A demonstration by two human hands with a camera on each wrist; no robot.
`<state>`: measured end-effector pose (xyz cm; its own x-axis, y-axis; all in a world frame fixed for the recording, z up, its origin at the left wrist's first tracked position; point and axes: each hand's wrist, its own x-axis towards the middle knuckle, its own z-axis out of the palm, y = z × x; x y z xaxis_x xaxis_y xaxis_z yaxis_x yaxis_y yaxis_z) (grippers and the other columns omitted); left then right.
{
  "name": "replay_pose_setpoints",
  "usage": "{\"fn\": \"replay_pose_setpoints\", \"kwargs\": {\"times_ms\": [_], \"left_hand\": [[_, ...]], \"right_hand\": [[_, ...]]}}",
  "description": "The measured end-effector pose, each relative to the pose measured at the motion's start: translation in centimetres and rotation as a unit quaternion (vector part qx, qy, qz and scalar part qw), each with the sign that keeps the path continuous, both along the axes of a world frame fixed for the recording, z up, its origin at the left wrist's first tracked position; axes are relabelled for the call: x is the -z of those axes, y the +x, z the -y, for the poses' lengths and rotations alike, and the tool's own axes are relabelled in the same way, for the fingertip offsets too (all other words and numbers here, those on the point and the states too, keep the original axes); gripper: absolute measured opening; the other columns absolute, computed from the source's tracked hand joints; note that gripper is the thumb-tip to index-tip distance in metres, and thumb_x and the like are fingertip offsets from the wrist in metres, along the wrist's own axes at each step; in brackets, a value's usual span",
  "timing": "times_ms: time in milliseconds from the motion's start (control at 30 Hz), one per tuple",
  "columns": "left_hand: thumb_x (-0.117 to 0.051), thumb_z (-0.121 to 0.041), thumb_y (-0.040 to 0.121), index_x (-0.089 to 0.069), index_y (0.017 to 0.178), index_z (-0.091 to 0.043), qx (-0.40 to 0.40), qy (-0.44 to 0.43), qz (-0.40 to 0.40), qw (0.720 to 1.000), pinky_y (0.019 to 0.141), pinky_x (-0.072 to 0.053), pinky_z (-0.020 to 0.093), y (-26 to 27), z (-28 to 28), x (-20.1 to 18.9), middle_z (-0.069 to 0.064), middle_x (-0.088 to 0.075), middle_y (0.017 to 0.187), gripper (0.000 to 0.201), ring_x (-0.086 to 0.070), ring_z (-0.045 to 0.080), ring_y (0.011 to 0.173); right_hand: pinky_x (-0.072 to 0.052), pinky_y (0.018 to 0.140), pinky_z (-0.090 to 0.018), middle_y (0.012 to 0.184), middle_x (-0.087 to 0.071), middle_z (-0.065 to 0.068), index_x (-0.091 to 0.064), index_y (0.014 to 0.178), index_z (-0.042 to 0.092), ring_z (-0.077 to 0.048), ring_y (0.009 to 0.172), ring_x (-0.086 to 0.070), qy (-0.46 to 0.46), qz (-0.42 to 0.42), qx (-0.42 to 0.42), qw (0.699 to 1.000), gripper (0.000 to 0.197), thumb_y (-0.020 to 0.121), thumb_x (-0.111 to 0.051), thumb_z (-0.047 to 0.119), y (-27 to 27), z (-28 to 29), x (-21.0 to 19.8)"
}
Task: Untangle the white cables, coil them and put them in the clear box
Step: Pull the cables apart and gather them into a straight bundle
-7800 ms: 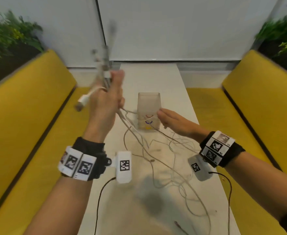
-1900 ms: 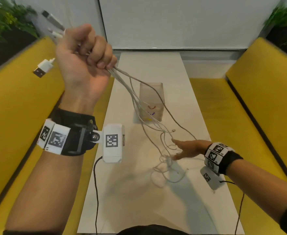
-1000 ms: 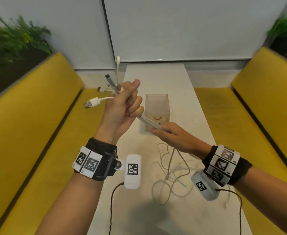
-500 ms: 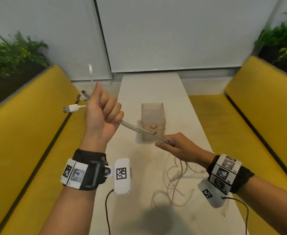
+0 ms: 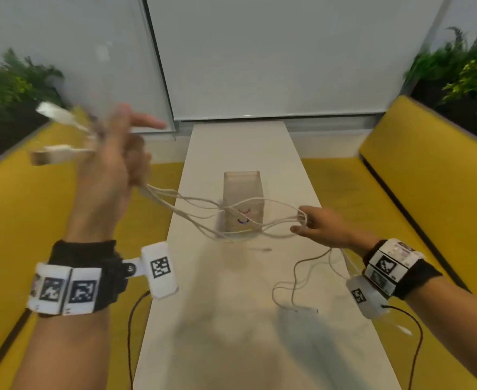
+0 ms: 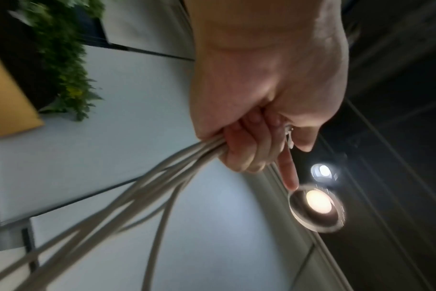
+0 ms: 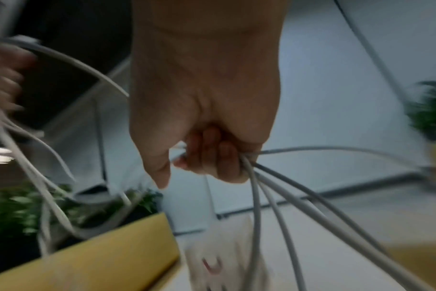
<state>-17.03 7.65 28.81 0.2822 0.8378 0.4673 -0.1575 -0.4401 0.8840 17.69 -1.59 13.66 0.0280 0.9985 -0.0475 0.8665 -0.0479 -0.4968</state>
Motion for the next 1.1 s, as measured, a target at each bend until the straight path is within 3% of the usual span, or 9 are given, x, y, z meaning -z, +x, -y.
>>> {"fn": "replay_pose_setpoints", "kwargs": {"times_ms": [200, 233, 267, 367, 467, 567, 733, 867, 1100], "left_hand": [[-0.048, -0.032, 0.104, -0.06, 0.134, -0.018, 0.126, 0.049, -0.253, 0.958, 0.06, -0.035, 0.009, 6.9, 2.2, 3.7, -0.029, -0.041, 0.056, 0.036, -0.034, -0.009, 0.054], [-0.049, -0.035, 0.103, -0.058, 0.137, -0.017, 0.141, 0.054, -0.282, 0.947, 0.094, -0.024, 0.03, 7.7, 2.5, 4.2, -0.024, -0.031, 0.102, 0.039, -0.03, 0.001, 0.103], [-0.051, -0.04, 0.102, -0.057, 0.138, -0.018, 0.151, 0.069, -0.306, 0.937, 0.083, -0.053, 0.041, 8.2, 2.5, 4.8, -0.004, -0.075, 0.109, 0.043, -0.069, 0.008, 0.101], [-0.053, -0.047, 0.099, -0.052, 0.137, -0.026, 0.156, 0.098, -0.322, 0.928, 0.098, -0.05, 0.041, 8.8, 2.4, 6.0, -0.003, -0.069, 0.121, 0.043, -0.064, 0.012, 0.112], [-0.058, -0.028, 0.1, -0.047, 0.142, -0.015, 0.151, 0.062, -0.251, 0.954, 0.079, -0.051, 0.039, 8.8, 2.2, 6.3, -0.03, -0.057, 0.092, 0.045, -0.051, -0.014, 0.079], [-0.057, -0.021, 0.1, -0.066, 0.11, -0.003, 0.194, -0.012, -0.167, 0.967, 0.038, -0.023, 0.029, 7.6, 0.9, 6.2, -0.019, -0.034, 0.049, 0.022, -0.025, -0.001, 0.043], [-0.065, -0.04, 0.088, -0.054, 0.061, -0.011, 0.189, -0.1, -0.092, 0.973, 0.042, -0.013, 0.025, 4.5, -1.6, 4.8, -0.002, -0.028, 0.046, 0.041, -0.018, 0.011, 0.039], [-0.07, -0.044, 0.085, -0.044, 0.058, -0.014, 0.173, -0.125, -0.097, 0.972, 0.043, -0.012, 0.027, 3.6, -2.4, 5.8, 0.001, -0.022, 0.048, 0.048, -0.017, 0.014, 0.039], [-0.059, -0.029, 0.099, -0.035, 0.06, -0.021, 0.165, -0.187, -0.152, 0.956, 0.043, -0.011, 0.028, 2.9, -1.5, 7.9, -0.004, -0.024, 0.052, 0.046, -0.017, 0.012, 0.043]], "right_hand": [[-0.042, 0.06, -0.023, 0.096, -0.066, -0.007, -0.045, 0.1, 0.013, -0.021, 0.078, -0.059, 0.053, 0.068, -0.083, 0.993, 0.013, 0.097, -0.054, 0.022, -4.4, -0.7, -8.3], [-0.037, 0.057, -0.018, 0.091, -0.063, -0.003, -0.044, 0.099, 0.014, -0.014, 0.072, -0.054, 0.056, 0.055, -0.087, 0.993, 0.011, 0.098, -0.053, 0.021, -4.9, -0.6, -9.4], [-0.034, 0.055, -0.016, 0.085, -0.058, 0.002, -0.044, 0.098, 0.014, -0.009, 0.068, -0.049, 0.053, 0.039, -0.09, 0.994, 0.009, 0.098, -0.052, 0.019, -5.2, -0.5, -10.3], [-0.041, 0.063, -0.024, 0.084, -0.051, 0.004, -0.049, 0.103, 0.014, -0.008, 0.066, -0.045, 0.005, -0.06, -0.103, 0.993, 0.006, 0.098, -0.053, 0.014, -5.6, 0.3, -11.7], [-0.052, 0.071, -0.03, 0.089, -0.053, 0.002, -0.052, 0.108, 0.017, -0.01, 0.074, -0.052, -0.081, -0.256, -0.135, 0.954, 0.014, 0.099, -0.052, 0.005, -6.1, 1.6, -11.2], [-0.052, 0.096, -0.038, 0.106, -0.062, -0.01, -0.052, 0.127, 0.001, -0.019, 0.098, -0.062, -0.174, -0.309, -0.185, 0.916, 0.029, 0.101, -0.047, 0.012, -7.2, 2.8, -9.2], [-0.035, 0.114, -0.037, 0.138, -0.057, -0.007, -0.06, 0.132, 0.007, -0.023, 0.131, -0.048, -0.255, -0.149, -0.288, 0.911, 0.047, 0.091, -0.039, 0.016, -10.2, 3.7, -5.3], [-0.044, 0.105, -0.038, 0.13, -0.065, -0.005, -0.07, 0.121, 0.019, -0.023, 0.12, -0.058, -0.334, 0.069, -0.271, 0.9, 0.042, 0.089, -0.042, 0.02, -9.2, 1.5, -1.4], [-0.047, 0.088, -0.032, 0.111, -0.068, -0.007, -0.072, 0.104, 0.015, -0.025, 0.103, -0.061, -0.259, 0.135, -0.163, 0.942, 0.039, 0.083, -0.046, -0.006, -4.1, 2.2, 12.6]]}}
